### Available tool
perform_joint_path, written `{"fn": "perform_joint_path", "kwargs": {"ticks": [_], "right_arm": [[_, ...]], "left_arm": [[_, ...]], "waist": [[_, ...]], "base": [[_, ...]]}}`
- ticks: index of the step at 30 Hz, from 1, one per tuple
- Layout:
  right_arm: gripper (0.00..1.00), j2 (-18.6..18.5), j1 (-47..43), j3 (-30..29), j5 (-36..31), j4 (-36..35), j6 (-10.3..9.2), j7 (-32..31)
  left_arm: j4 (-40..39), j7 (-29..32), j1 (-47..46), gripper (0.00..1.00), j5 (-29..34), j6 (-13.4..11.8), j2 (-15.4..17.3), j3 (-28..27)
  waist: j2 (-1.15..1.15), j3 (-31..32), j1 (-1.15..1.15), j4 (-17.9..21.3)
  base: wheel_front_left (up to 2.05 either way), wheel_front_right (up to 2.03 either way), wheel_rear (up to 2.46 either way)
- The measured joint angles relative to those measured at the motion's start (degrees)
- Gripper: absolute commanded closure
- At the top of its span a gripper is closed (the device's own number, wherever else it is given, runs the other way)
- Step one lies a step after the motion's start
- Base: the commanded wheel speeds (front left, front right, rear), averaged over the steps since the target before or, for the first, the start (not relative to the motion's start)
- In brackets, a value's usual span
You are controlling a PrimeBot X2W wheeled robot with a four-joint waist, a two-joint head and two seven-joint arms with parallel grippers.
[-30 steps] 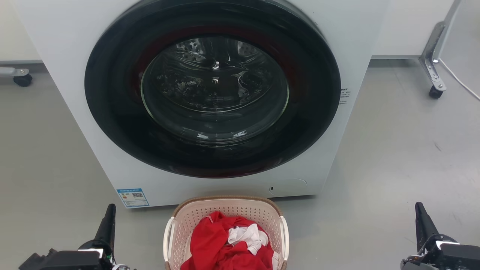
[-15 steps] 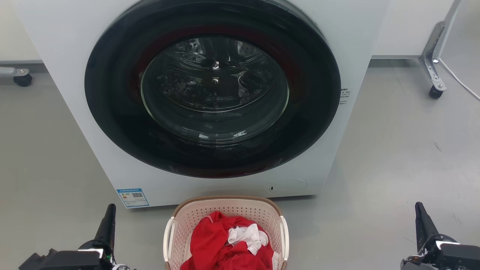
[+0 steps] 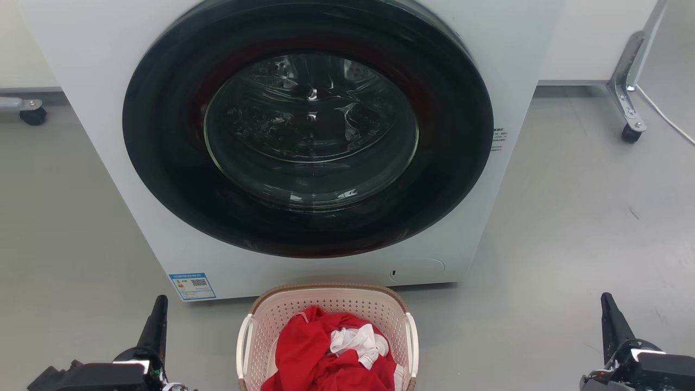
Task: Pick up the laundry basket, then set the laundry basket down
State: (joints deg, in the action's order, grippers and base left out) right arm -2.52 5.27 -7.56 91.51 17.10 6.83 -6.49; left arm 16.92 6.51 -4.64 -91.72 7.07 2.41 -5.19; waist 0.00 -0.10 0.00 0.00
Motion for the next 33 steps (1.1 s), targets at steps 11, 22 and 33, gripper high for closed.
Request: {"fn": "perform_joint_path", "kwargs": {"ticks": [11, 22, 33], "right_arm": [[1.00, 0.00, 0.00, 0.00, 0.00, 0.00, 0.00, 0.00], [1.00, 0.00, 0.00, 0.00, 0.08, 0.00, 0.00, 0.00], [1.00, 0.00, 0.00, 0.00, 0.09, 0.00, 0.00, 0.00]], "left_arm": [[0.00, 0.00, 0.00, 1.00, 0.00, 0.00, 0.00, 0.00], [-0.01, 0.00, 0.00, 1.00, 0.00, 0.00, 0.00, 0.00], [-0.01, 0.00, 0.00, 1.00, 0.00, 0.00, 0.00, 0.00]], "waist": [[0.00, 0.00, 0.00, 0.00], [0.00, 0.00, 0.00, 0.00], [0.00, -0.01, 0.00, 0.00]], "base": [[0.00, 0.00, 0.00], [0.00, 0.00, 0.00], [0.00, 0.00, 0.00]]}}
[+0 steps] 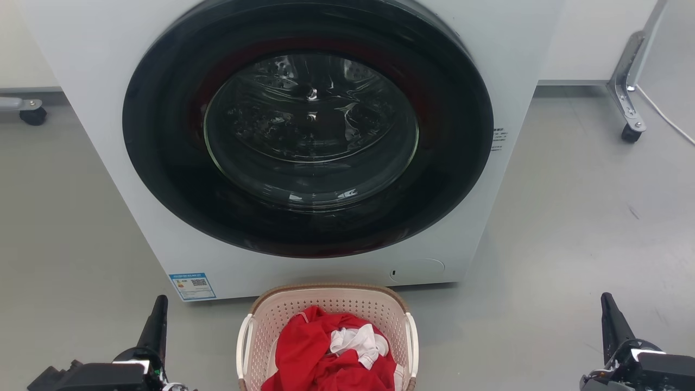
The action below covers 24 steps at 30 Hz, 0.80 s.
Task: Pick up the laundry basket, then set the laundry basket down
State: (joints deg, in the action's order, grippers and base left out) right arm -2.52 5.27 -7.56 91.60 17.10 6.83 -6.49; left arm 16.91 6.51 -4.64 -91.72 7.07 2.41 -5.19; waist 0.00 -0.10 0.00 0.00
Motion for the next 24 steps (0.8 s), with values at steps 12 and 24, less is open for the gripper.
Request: {"fn": "perform_joint_path", "kwargs": {"ticks": [12, 24], "right_arm": [[1.00, 0.00, 0.00, 0.00, 0.00, -0.01, 0.00, 0.00], [1.00, 0.00, 0.00, 0.00, 0.00, -0.01, 0.00, 0.00]], "left_arm": [[-0.01, 0.00, 0.00, 1.00, 0.00, 0.00, 0.00, 0.01], [-0.01, 0.00, 0.00, 1.00, 0.00, 0.00, 0.00, 0.01]], "waist": [[0.00, 0.00, 0.00, 0.00], [0.00, -0.01, 0.00, 0.00]], "base": [[0.00, 0.00, 0.00], [0.00, 0.00, 0.00]]}}
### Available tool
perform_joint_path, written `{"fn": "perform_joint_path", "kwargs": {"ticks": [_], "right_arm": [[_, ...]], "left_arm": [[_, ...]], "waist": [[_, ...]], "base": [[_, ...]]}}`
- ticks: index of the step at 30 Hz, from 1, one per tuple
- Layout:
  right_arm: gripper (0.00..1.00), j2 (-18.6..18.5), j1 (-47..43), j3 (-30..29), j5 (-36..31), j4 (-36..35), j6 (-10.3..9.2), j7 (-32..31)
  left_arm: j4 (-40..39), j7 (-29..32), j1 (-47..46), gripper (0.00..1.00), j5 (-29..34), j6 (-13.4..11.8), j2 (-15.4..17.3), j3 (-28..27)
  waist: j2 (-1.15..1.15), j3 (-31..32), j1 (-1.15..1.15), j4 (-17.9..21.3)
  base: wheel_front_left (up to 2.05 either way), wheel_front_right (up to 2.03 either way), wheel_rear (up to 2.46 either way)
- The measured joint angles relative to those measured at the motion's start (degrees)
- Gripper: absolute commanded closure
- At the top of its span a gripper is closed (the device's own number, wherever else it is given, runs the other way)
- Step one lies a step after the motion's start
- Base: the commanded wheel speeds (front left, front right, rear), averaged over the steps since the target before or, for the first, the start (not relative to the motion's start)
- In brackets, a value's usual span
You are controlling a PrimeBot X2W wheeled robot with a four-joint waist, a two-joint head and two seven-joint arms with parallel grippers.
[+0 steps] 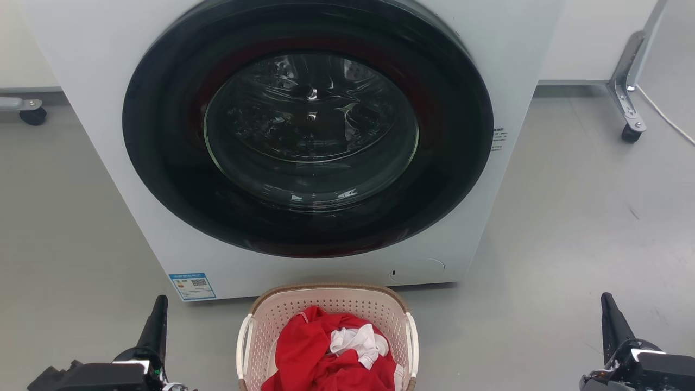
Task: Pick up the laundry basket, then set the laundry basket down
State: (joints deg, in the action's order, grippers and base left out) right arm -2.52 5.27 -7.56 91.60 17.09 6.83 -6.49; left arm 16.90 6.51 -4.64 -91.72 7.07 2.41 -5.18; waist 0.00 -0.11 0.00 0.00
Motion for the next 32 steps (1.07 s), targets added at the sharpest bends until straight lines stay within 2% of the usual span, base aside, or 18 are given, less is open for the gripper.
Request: {"fn": "perform_joint_path", "kwargs": {"ticks": [32], "right_arm": [[1.00, 0.01, 0.00, 0.00, 0.00, -0.02, 0.00, 0.00]], "left_arm": [[-0.02, 0.00, 0.00, 1.00, 0.00, 0.00, 0.00, 0.00]], "waist": [[0.00, 0.00, 0.00, 0.00]], "base": [[0.00, 0.00, 0.00]]}}
